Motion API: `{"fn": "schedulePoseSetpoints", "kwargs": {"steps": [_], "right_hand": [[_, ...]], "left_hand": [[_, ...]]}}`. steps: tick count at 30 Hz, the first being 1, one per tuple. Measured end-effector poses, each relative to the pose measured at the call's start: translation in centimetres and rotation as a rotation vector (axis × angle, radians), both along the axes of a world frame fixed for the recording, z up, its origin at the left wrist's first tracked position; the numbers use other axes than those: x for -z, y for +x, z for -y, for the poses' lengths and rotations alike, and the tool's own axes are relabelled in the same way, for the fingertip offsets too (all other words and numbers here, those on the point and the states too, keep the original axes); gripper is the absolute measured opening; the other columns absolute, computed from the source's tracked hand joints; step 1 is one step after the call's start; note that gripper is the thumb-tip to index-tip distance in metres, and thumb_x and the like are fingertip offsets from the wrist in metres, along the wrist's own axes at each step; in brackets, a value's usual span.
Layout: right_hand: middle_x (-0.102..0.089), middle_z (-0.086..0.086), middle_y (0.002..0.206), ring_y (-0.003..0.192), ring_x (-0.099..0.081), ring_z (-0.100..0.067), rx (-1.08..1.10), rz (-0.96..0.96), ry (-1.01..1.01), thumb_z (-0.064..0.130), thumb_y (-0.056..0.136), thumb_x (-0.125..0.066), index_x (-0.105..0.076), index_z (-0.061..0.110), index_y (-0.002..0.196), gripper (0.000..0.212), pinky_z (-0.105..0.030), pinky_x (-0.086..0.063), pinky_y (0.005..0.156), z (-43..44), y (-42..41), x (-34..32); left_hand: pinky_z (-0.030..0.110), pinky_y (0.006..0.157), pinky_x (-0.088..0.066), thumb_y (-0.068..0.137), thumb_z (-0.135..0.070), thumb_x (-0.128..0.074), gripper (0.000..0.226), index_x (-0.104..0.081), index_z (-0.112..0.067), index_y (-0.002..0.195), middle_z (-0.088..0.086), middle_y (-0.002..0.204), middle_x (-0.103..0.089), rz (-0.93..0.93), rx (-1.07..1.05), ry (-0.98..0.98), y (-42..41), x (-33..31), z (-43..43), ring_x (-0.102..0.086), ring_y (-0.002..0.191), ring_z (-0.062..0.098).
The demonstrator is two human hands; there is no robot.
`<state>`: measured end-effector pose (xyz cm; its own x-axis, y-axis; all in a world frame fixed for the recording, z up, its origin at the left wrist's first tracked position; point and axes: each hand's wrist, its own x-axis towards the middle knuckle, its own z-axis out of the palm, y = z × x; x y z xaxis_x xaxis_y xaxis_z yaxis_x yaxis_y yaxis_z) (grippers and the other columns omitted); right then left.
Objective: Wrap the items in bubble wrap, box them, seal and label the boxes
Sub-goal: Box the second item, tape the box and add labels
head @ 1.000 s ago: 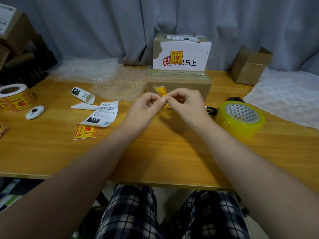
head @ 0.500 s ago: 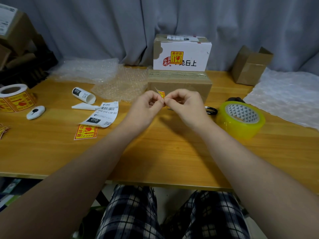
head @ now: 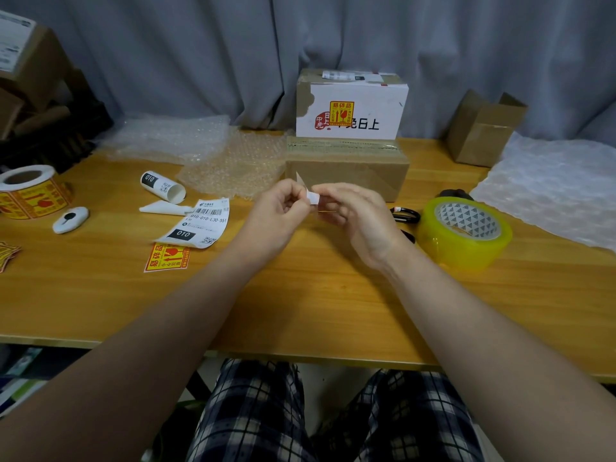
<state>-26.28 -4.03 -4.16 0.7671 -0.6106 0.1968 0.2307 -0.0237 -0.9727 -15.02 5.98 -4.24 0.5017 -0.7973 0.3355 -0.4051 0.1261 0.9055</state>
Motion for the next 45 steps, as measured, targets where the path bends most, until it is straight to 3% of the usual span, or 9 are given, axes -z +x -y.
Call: {"fn": "schedulePoseSetpoints", "kwargs": {"steps": [4, 8, 14, 18, 23, 31, 36, 41, 45], "right_hand": [[-0.071, 0.000, 0.081, 0.077, -0.061, -0.006, 0.047, -0.057, -0.211, 0.014, 0.087, -0.067, -0.072, 0.008, 0.095, 0.011, -0.023, -0.049, 0.075, -0.1, -0.1, 0.0], [-0.068, 0.006, 0.066, 0.063, -0.058, -0.001, 0.090, -0.035, -0.147, 0.005, 0.084, -0.069, -0.071, 0.007, 0.083, 0.004, -0.020, -0.048, 0.066, -0.1, 0.1, -0.2], [-0.070, 0.000, 0.070, 0.071, -0.064, -0.008, 0.012, -0.081, -0.094, 0.003, 0.083, -0.069, -0.072, 0.009, 0.080, 0.007, -0.021, -0.051, 0.068, 0.3, -0.1, -0.5], [-0.069, 0.001, 0.069, 0.067, -0.063, -0.006, 0.033, -0.075, -0.078, 0.002, 0.083, -0.069, -0.071, 0.009, 0.078, 0.009, -0.023, -0.051, 0.069, 0.3, 0.2, -0.6], [-0.069, -0.011, 0.081, 0.083, -0.065, -0.021, -0.043, -0.062, 0.031, 0.005, 0.083, -0.067, -0.070, 0.007, 0.082, 0.004, -0.029, -0.053, 0.078, 0.6, 0.0, -0.2], [-0.069, -0.009, 0.078, 0.079, -0.065, -0.019, -0.093, -0.099, 0.049, 0.004, 0.083, -0.065, -0.068, 0.006, 0.079, 0.006, -0.026, -0.054, 0.072, 1.3, -0.2, -0.5], [-0.066, -0.008, 0.071, 0.063, -0.063, -0.013, -0.090, -0.111, 0.091, 0.000, 0.086, -0.062, -0.066, 0.001, 0.080, 0.008, -0.021, -0.054, 0.065, 1.7, -0.4, -1.2], [-0.068, -0.013, 0.081, 0.075, -0.065, -0.018, -0.060, -0.099, 0.078, 0.001, 0.090, -0.058, -0.066, 0.001, 0.086, 0.008, -0.022, -0.054, 0.067, 1.7, -0.3, -0.7], [-0.070, -0.010, 0.083, 0.077, -0.063, -0.019, -0.013, -0.126, -0.095, 0.001, 0.090, -0.059, -0.070, 0.007, 0.087, 0.013, -0.025, -0.052, 0.070, 2.0, -0.4, -0.7]], "left_hand": [[0.031, 0.075, -0.043, 0.086, -0.019, -0.057, 0.010, -0.054, -0.018, 0.077, 0.013, 0.085, -0.059, 0.011, 0.009, -0.016, 0.0, 0.1, 0.2, -0.053, 0.081, 0.023], [0.030, 0.074, -0.041, 0.091, -0.008, -0.056, 0.015, -0.053, -0.015, 0.078, 0.013, 0.085, -0.058, 0.020, 0.029, 0.002, 0.0, 0.1, 0.1, -0.052, 0.081, 0.021], [0.021, 0.074, -0.042, 0.093, -0.012, -0.055, 0.013, -0.055, -0.013, 0.081, 0.000, 0.081, -0.061, 0.070, 0.038, 0.001, 0.1, 0.2, -0.5, -0.054, 0.079, 0.009], [0.018, 0.069, -0.043, 0.092, -0.028, -0.057, 0.015, -0.056, -0.014, 0.086, -0.006, 0.079, -0.058, 0.128, 0.023, 0.054, 0.2, 0.1, -0.2, -0.052, 0.072, 0.003], [0.033, 0.078, -0.048, 0.091, -0.019, -0.059, 0.012, -0.061, -0.014, 0.080, 0.004, 0.078, -0.062, 0.134, 0.061, -0.007, 0.3, -0.5, -0.3, -0.058, 0.079, 0.023], [0.013, 0.072, -0.046, 0.094, -0.002, -0.052, 0.015, -0.057, 0.012, 0.091, 0.005, 0.079, -0.060, 0.129, 0.183, -0.013, 0.5, -0.7, -0.9, -0.057, 0.074, 0.000], [0.009, 0.068, -0.041, 0.094, 0.000, -0.050, 0.009, -0.055, 0.007, 0.091, 0.005, 0.078, -0.058, 0.062, 0.208, 0.013, 0.7, -0.7, -1.2, -0.056, 0.069, -0.005], [0.011, 0.072, -0.045, 0.095, -0.005, -0.050, 0.011, -0.057, 0.002, 0.092, 0.005, 0.081, -0.061, 0.036, 0.177, 0.046, 0.6, -0.8, -1.1, -0.059, 0.072, -0.003], [0.023, 0.073, -0.046, 0.094, -0.030, -0.053, 0.030, -0.063, -0.002, 0.094, 0.005, 0.083, -0.063, 0.065, 0.082, 0.087, 0.6, -1.0, -0.7, -0.057, 0.075, 0.009]]}}
